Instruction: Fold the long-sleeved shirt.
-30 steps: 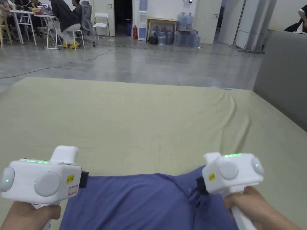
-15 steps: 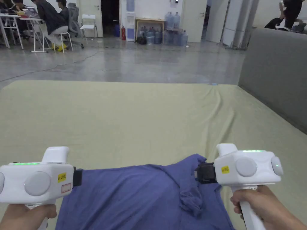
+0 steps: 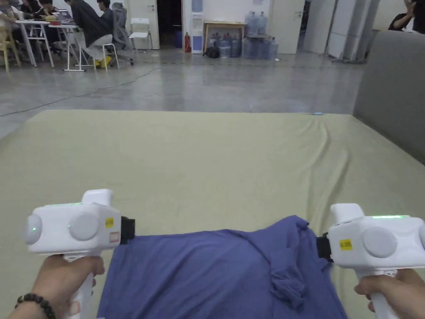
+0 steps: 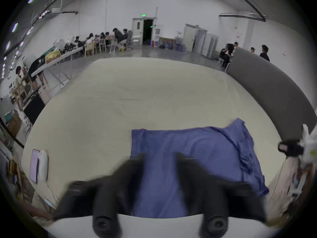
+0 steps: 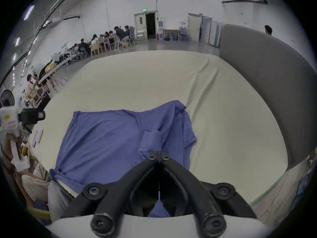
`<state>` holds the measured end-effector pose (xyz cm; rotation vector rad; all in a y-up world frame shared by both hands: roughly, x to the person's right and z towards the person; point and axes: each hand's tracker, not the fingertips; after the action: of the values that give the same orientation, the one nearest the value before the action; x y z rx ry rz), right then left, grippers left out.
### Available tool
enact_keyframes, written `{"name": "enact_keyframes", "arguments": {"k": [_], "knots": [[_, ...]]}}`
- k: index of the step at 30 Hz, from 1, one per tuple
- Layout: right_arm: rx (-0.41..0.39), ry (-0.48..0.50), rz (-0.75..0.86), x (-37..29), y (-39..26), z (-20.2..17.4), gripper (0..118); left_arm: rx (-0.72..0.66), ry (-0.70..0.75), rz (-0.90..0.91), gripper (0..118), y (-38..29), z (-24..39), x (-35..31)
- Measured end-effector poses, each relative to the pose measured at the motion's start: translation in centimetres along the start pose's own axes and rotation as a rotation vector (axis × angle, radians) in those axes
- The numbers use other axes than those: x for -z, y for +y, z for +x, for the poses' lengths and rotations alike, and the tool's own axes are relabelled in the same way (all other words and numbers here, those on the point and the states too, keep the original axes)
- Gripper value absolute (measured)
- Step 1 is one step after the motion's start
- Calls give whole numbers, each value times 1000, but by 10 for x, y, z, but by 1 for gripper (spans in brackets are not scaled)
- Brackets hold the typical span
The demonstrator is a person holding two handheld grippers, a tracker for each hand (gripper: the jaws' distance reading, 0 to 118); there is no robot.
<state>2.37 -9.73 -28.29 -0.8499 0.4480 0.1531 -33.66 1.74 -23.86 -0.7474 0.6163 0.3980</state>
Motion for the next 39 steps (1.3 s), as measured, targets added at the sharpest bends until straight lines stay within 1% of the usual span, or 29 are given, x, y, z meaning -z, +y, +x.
{"name": "enact_keyframes", "arguments": {"k": [1, 2, 6, 9, 10, 12, 13, 14, 15, 16, 17, 18, 19, 20, 22, 24, 25, 26, 27, 28, 29, 31, 33, 35, 36, 37, 38, 39], "knots": [[5, 11, -8, 16, 5, 7, 0, -16, 2, -38, 100, 14, 1, 25], [8, 19, -16, 22, 5, 7, 0, -25, 31, -84, 104, 28, 5, 62], [25, 48, -57, 41, -2, 4, 0, -35, 138, -204, 104, 47, 19, 173], [27, 47, -97, 57, -6, 6, 0, -100, 145, -243, 103, 55, 10, 227], [23, 44, -108, 62, -7, 7, 0, -131, 154, -253, 100, 56, 8, 243], [17, 33, -126, 70, -7, 8, 0, -136, 180, -332, 98, 52, 7, 277], [16, 26, -133, 75, -6, 9, 0, -122, 204, -357, 93, 47, 10, 289], [15, 21, -136, 79, -4, 11, 0, -96, 221, -344, 85, 38, 16, 289], [15, 17, -137, 82, -1, 12, 0, -70, 208, -282, 84, 32, 23, 272], [14, 13, -137, 86, 4, 13, 0, -32, 221, -272, 73, 27, 32, 266], [13, 9, -135, 88, 9, 13, 0, 10, 218, -259, 48, 21, 40, 257], [9, 7, -134, 92, 17, 13, 0, 21, 172, -233, 2, 18, 40, 237], [0, 3, -133, 97, 26, 15, 0, -2, 116, -224, 0, 22, 37, 223], [-5, -1, -128, 102, 37, 17, 0, -29, 99, -260, 0, 28, 35, 219], [0, -25, -102, 108, 62, 21, 0, -29, 44, -229, 0, 32, 30, 192], [-1, -66, -88, 120, 86, 30, 2, 1, 43, -187, 0, 29, 32, 173], [3, -65, -84, 121, 98, 30, 24, 17, 39, -174, 0, 28, 32, 165], [14, -60, -83, 130, 110, 36, 53, 25, 35, -162, 0, 27, 33, 153], [32, -50, -94, 143, 122, 43, 80, 29, 35, -155, 0, 27, 32, 150], [59, -49, -115, 159, 133, 50, 95, 30, 35, -155, 0, 28, 31, 149], [62, -76, -136, 178, 144, 56, 94, 32, 36, -151, 0, 28, 31, 148], [27, -117, -200, 213, 161, 64, 94, 44, 38, -149, 0, 28, 34, 149], [3, -133, -274, 244, 170, 63, 94, 55, 43, -159, 0, 26, 36, 157], [21, -124, -316, 270, 172, 64, 91, 57, 44, -171, 0, 28, 39, 164], [37, -117, -338, 280, 171, 64, 81, 55, 45, -176, 0, 28, 39, 167], [56, -117, -358, 292, 171, 64, 54, 54, 47, -181, 0, 27, 40, 171], [64, -117, -370, 301, 167, 64, 33, 50, 48, -185, 0, 29, 42, 173], [69, -109, -403, 307, 162, 62, 30, 49, 49, -188, 0, 29, 42, 176]]}}
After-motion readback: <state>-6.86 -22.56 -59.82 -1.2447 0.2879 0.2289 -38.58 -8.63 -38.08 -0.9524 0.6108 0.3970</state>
